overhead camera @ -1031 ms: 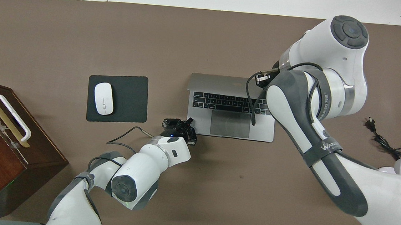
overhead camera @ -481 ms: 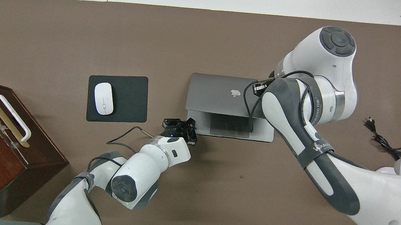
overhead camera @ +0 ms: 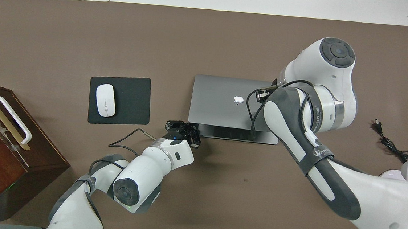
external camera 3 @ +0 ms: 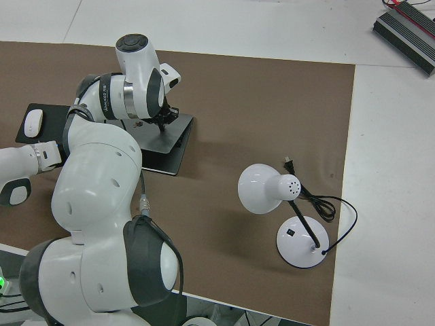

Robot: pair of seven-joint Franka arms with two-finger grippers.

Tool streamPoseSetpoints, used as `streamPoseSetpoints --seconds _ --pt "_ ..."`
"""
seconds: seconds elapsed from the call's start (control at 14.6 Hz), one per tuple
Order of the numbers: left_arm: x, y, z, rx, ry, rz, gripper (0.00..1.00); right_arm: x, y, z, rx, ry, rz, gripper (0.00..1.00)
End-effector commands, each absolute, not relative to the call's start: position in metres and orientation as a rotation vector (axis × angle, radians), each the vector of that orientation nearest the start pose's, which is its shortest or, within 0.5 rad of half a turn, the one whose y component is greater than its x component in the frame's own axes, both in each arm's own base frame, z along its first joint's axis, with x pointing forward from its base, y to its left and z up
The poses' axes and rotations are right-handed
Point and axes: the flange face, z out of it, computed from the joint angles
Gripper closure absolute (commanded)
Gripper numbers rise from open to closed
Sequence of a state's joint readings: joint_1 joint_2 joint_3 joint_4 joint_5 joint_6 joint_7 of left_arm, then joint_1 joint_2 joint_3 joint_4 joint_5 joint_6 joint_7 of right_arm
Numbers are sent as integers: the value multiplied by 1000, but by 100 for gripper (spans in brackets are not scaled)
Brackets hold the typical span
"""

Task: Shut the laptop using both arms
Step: 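Push the laptop screen down toward the keyboard with the right gripper, then press the closed lid flat with the right gripper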

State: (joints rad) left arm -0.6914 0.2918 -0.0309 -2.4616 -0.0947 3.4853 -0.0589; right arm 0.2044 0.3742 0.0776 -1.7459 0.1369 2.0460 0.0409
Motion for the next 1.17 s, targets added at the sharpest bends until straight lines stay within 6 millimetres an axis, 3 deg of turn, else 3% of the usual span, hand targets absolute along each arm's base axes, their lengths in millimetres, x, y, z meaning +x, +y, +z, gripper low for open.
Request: streamPoseSetpoints --seconds 0.0,0.89,1.1 --pt "405 -344 252 -3090 910 -1123 100 603 181 353 -2982 -245 147 100" --pt "405 -344 252 -3089 912 -1123 100 584 180 337 -2989 -249 153 100" --pt "405 -343 252 -3089 909 -1124 100 581 188 335 -2989 -267 138 100"
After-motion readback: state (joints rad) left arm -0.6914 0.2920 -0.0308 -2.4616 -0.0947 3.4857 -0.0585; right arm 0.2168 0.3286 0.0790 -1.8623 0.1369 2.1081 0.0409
